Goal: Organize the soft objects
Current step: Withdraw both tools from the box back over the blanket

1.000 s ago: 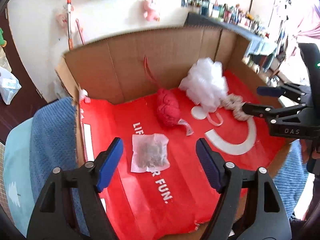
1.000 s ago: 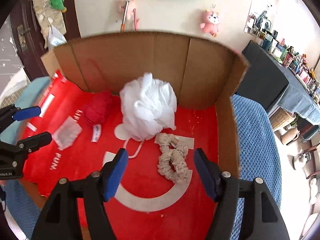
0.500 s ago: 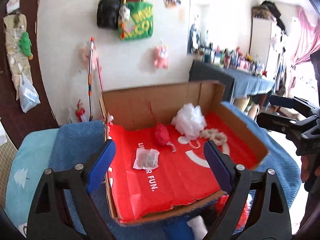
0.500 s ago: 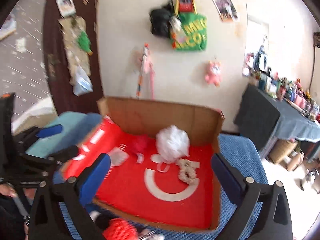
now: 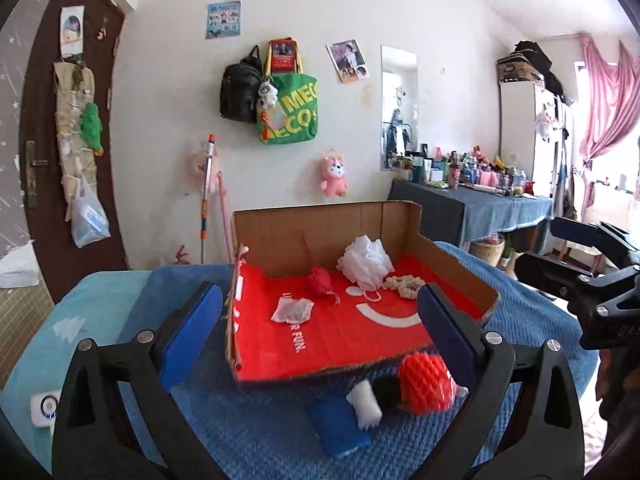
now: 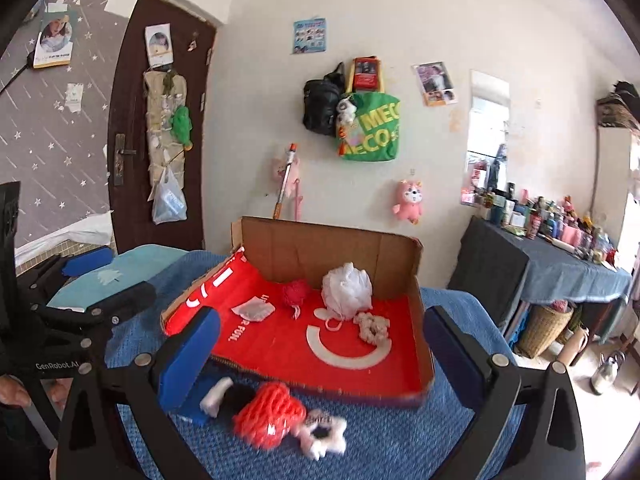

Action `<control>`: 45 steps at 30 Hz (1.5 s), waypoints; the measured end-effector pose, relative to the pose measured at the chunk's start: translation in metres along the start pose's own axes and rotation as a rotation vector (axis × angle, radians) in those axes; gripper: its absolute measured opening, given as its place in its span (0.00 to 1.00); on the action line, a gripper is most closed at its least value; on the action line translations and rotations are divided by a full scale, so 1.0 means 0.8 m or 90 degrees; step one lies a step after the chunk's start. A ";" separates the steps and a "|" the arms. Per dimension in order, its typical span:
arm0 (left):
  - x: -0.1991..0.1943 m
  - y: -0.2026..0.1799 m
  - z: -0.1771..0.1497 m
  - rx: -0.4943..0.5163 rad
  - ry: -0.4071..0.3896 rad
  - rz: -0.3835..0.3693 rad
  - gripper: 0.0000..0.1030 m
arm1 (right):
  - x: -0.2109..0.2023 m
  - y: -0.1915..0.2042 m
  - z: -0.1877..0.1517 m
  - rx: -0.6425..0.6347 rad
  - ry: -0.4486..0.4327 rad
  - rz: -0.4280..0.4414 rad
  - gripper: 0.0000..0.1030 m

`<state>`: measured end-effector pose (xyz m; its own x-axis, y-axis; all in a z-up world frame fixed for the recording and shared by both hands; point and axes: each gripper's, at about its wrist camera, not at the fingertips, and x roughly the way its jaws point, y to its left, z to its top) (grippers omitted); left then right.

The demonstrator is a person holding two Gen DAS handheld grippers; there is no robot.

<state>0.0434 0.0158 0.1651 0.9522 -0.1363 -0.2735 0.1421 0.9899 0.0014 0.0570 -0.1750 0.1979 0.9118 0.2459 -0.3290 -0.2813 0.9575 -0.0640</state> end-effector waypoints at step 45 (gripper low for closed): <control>0.008 -0.024 -0.164 -0.033 0.102 0.012 0.97 | -0.004 -0.004 -0.187 0.090 0.018 -0.079 1.00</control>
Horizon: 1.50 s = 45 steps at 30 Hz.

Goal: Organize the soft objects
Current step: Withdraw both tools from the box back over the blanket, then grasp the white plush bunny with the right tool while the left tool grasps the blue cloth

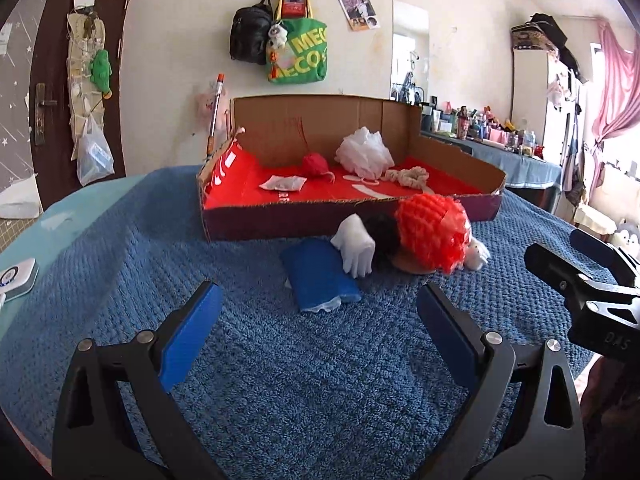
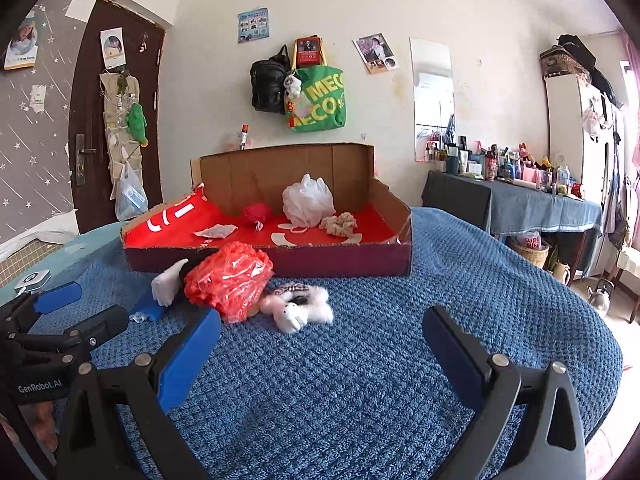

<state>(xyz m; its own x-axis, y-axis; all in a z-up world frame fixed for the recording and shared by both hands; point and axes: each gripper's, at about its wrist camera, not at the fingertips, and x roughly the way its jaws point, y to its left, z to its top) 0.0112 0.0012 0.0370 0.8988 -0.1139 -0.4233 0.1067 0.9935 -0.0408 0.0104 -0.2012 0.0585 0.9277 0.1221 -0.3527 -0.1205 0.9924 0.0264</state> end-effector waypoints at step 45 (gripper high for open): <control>0.075 0.024 0.054 0.038 0.176 -0.038 0.97 | 0.085 -0.030 0.048 0.034 0.177 0.067 1.00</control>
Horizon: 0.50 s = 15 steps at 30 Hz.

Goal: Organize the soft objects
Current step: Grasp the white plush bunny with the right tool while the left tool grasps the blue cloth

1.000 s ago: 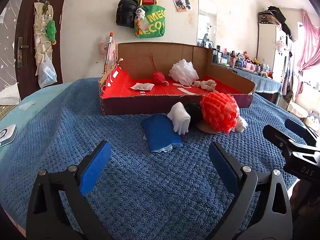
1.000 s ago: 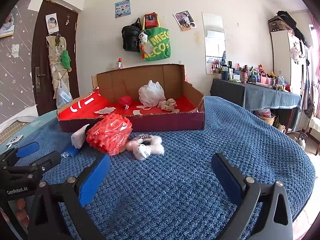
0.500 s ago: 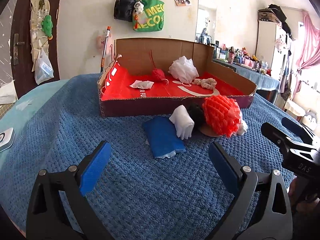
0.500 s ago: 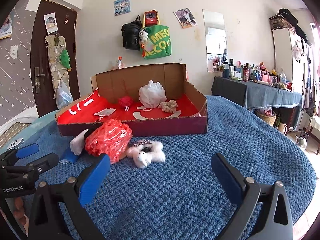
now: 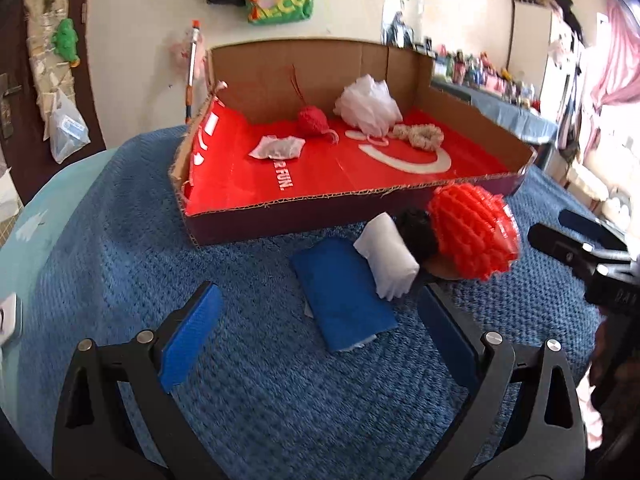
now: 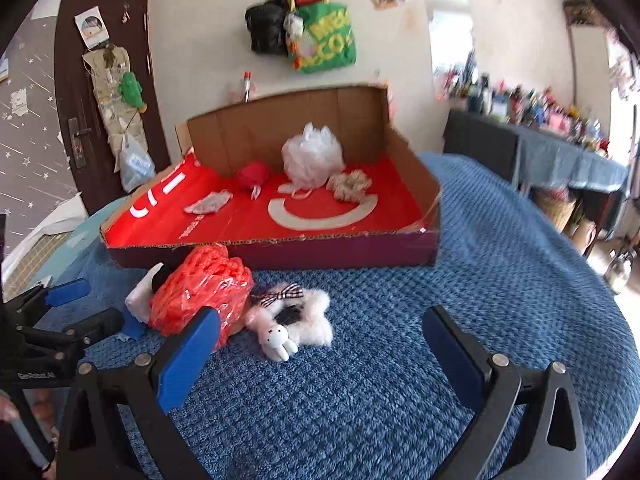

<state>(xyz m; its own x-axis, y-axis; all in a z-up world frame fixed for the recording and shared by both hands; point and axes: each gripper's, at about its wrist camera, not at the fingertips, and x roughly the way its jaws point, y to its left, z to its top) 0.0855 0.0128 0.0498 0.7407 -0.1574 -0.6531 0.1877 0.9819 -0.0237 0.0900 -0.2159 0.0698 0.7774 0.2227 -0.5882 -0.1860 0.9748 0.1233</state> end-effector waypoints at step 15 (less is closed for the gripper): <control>0.044 0.013 0.010 0.091 0.110 0.025 0.97 | 0.054 -0.023 0.018 -0.007 0.159 0.076 1.00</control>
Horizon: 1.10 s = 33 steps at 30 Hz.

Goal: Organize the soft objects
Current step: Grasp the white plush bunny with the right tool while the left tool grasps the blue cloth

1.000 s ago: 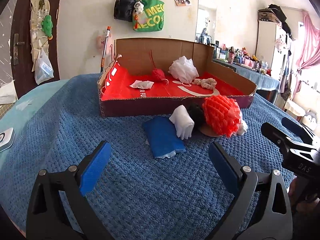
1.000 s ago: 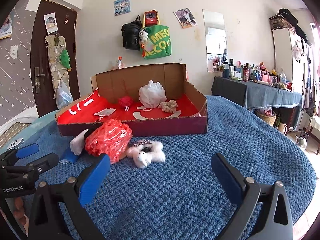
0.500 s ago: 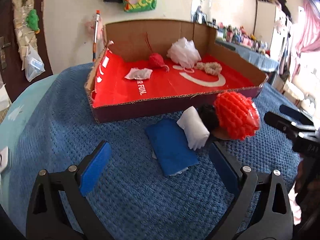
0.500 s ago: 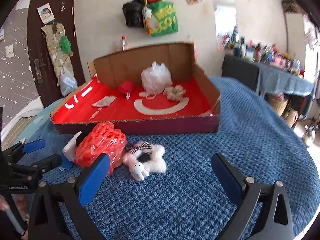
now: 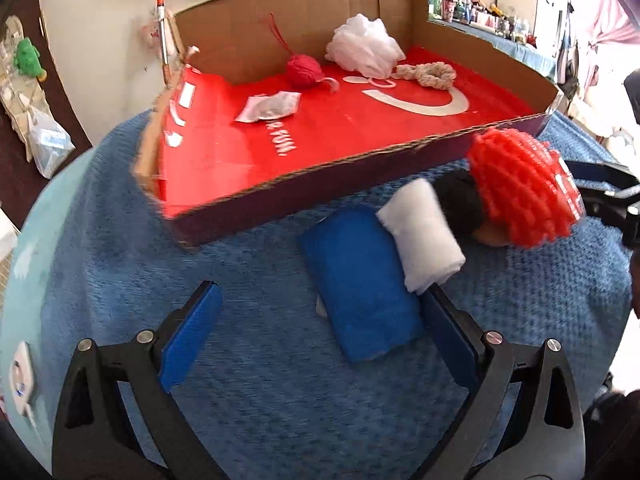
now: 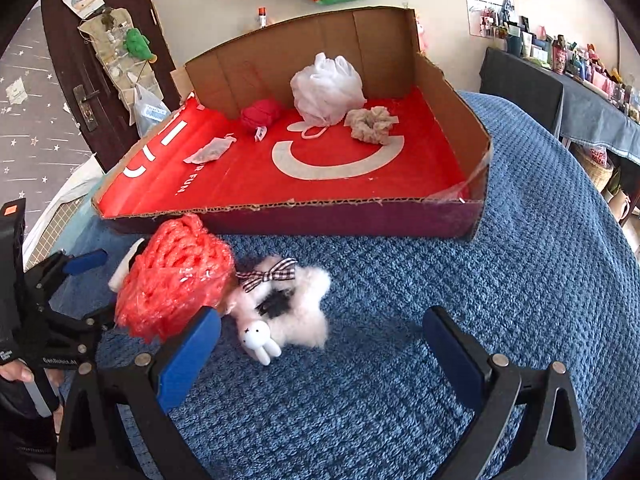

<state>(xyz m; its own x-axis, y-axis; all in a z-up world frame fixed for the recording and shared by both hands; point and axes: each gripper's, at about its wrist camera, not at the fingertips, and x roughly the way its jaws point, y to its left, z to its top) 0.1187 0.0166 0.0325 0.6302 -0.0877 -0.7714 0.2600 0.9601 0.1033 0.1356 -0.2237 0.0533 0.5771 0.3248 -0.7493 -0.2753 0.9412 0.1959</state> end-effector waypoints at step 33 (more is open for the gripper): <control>-0.019 0.000 0.016 0.015 -0.062 -0.130 0.30 | -0.009 0.031 0.003 -0.120 -0.036 0.013 0.31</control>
<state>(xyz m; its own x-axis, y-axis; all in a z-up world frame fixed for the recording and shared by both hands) 0.1187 0.0145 0.0526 0.6297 -0.3065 -0.7138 0.4065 0.9131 -0.0335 0.1261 -0.2024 0.0651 0.6102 0.3534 -0.7090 -0.4236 0.9018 0.0850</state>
